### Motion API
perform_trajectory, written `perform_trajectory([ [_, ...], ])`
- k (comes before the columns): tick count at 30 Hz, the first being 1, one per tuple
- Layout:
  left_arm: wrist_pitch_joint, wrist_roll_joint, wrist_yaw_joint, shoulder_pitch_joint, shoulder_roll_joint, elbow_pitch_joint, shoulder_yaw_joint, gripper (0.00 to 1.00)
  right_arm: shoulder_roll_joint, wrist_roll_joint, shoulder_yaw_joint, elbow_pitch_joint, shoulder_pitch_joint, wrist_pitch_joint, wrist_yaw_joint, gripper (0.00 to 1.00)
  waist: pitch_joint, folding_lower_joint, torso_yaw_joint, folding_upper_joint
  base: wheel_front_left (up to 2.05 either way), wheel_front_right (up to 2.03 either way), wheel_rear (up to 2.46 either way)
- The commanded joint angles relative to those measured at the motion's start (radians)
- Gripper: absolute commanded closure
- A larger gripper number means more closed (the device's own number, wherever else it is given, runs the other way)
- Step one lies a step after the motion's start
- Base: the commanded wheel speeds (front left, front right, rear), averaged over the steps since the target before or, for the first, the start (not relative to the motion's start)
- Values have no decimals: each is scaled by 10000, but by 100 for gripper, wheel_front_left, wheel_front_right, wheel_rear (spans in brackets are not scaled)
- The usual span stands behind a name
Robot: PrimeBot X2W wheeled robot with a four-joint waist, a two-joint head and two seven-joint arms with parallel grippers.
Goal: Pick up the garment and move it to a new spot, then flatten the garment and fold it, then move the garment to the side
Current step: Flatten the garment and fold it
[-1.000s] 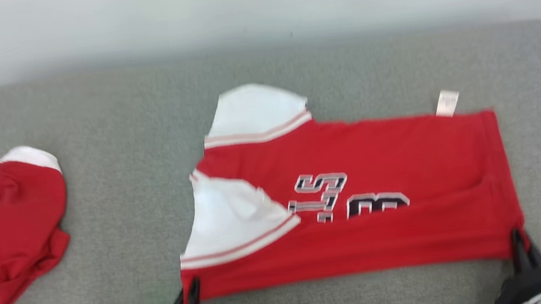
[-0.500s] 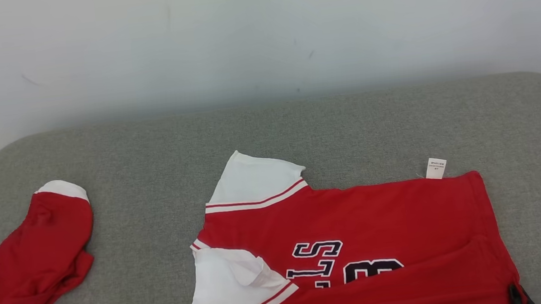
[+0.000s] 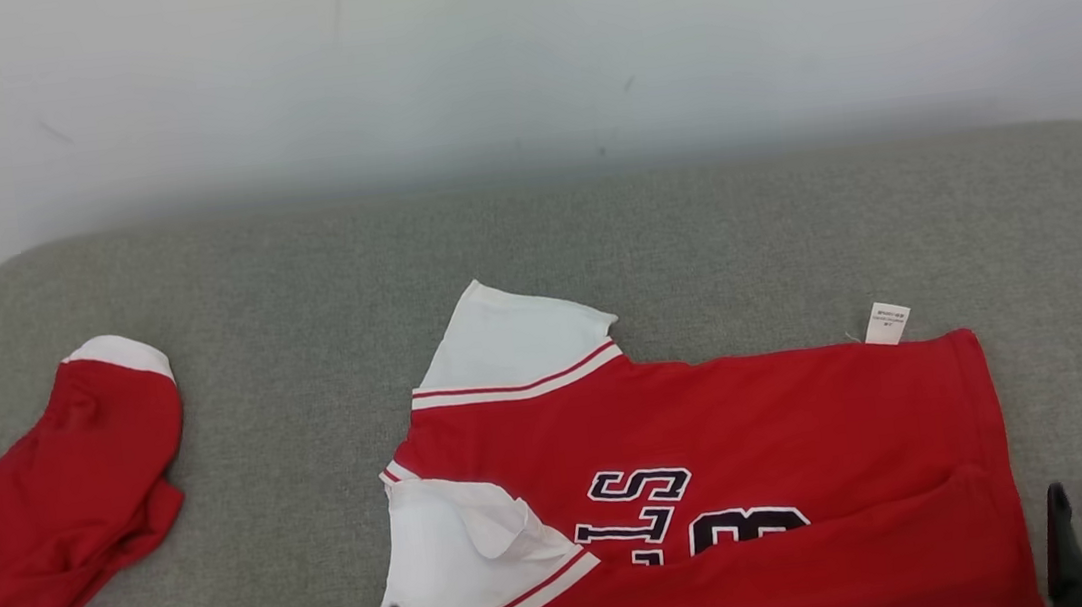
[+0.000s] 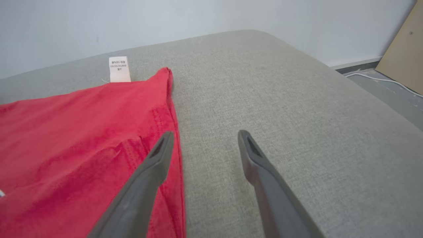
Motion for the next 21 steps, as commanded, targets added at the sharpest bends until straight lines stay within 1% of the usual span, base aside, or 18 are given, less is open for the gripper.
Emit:
perform_trajectory([
  [1, -7, 190, -66, -401, 22, -82, 124, 0, -141, -50, 41, -46, -359, 0, -14, 0, 249, 1, 41, -1, 0, 0, 0],
  [7, -7, 817, -298, -2169, 116, 197, 91, 0, -470, 28, 612, 177, -1986, 0, -14, 0, 1094, 1, -42, -1, 0, 0, 0],
  [11, -7, 1127, -411, -3607, 243, 811, -216, 0, -662, 216, 1091, 830, -3259, 1, -14, 0, 1746, 1, -115, -1, 0, 0, 0],
  [13, -7, 1147, -460, -4269, 270, 1168, -410, 0, -766, 297, 1242, 1307, -3859, 2, -14, 0, 2034, 1, -126, -1, 0, 0, 0],
  [17, -7, 855, -468, -5559, 202, 2152, -934, 0, -962, 440, 1454, 2149, -4907, -1, -14, 0, 2551, 1, -86, -1, 0, 0, 0],
  [18, -7, 855, -468, -5559, 202, 2152, -934, 0, -962, 440, 1454, 2149, -4907, -1, -14, 0, 2551, 1, -86, -1, 0, 0, 0],
  [21, -7, 491, -470, -6496, 173, 2995, -1597, 0, -1092, 501, 1581, 2609, -5378, 1, -14, 0, 2838, 1, -76, -1, 0, 0, 0],
])
